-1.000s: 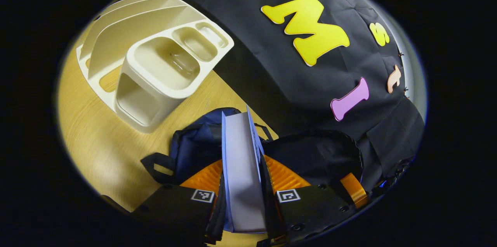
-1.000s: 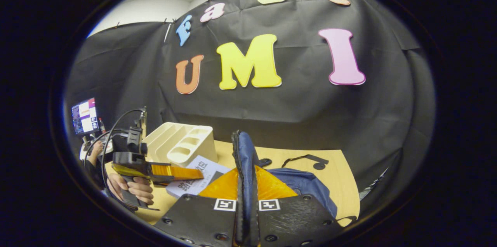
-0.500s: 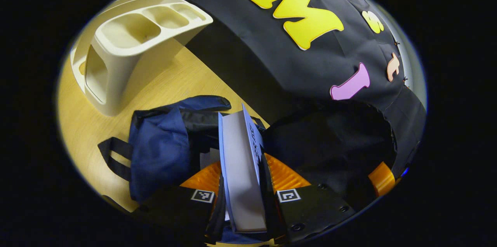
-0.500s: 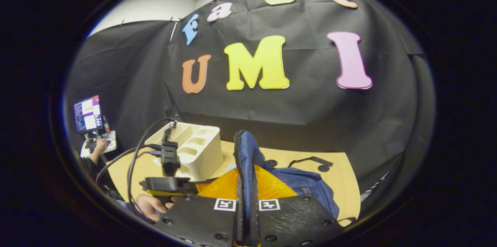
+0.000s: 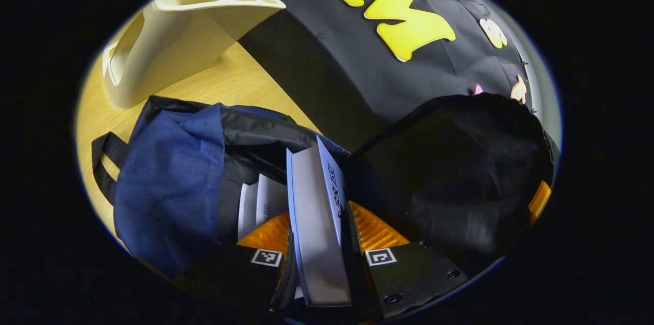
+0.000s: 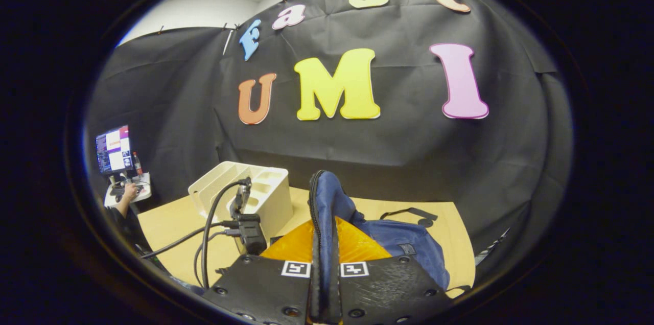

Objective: Open the schoolbag, grab two books from the bookshelf and put them into the schoolbag.

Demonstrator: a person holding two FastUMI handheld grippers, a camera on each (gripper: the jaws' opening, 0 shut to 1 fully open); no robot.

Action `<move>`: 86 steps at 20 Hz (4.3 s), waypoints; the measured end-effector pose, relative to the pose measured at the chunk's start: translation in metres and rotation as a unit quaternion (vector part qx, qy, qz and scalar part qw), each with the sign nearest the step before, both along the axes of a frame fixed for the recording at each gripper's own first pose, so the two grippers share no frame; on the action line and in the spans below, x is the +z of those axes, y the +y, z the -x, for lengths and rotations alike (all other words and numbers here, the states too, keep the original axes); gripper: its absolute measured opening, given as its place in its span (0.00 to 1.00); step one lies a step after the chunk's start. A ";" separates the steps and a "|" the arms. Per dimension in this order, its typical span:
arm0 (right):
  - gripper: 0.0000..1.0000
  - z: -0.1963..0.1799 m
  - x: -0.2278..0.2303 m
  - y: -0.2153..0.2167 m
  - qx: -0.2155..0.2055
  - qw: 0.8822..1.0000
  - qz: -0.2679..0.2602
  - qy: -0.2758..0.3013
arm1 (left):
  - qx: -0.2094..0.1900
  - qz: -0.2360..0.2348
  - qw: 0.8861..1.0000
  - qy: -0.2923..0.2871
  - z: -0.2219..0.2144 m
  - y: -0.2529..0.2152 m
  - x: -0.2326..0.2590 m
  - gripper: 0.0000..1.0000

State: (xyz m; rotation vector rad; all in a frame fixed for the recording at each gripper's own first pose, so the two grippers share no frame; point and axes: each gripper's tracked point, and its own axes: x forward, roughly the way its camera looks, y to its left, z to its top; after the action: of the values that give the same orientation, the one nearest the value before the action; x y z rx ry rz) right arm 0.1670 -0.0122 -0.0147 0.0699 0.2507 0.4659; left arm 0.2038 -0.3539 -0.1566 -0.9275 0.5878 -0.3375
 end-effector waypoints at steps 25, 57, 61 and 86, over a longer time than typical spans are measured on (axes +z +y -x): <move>0.07 -0.012 -0.034 -0.046 -0.074 0.997 0.002 0.031 | -0.068 -0.162 0.984 0.031 0.030 0.046 0.012 0.97; 0.50 0.090 -0.066 -0.034 -0.228 0.971 0.068 0.024 | 0.081 -0.401 0.901 -0.145 0.127 0.290 0.089 0.97; 0.58 0.116 -0.068 -0.028 -0.225 0.972 0.069 0.007 | 0.106 -0.420 0.883 -0.181 0.152 0.310 0.102 0.97; 0.96 0.247 0.001 -0.023 -0.211 0.970 0.050 -0.107 | 0.128 -0.436 0.850 -0.267 0.241 0.323 0.148 0.96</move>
State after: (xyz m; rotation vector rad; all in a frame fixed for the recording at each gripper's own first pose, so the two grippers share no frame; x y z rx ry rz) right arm -0.0797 -0.0355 -0.0139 -0.0273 0.0418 0.0344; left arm -0.0373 -0.0311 -0.0085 0.0002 0.0518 -0.0483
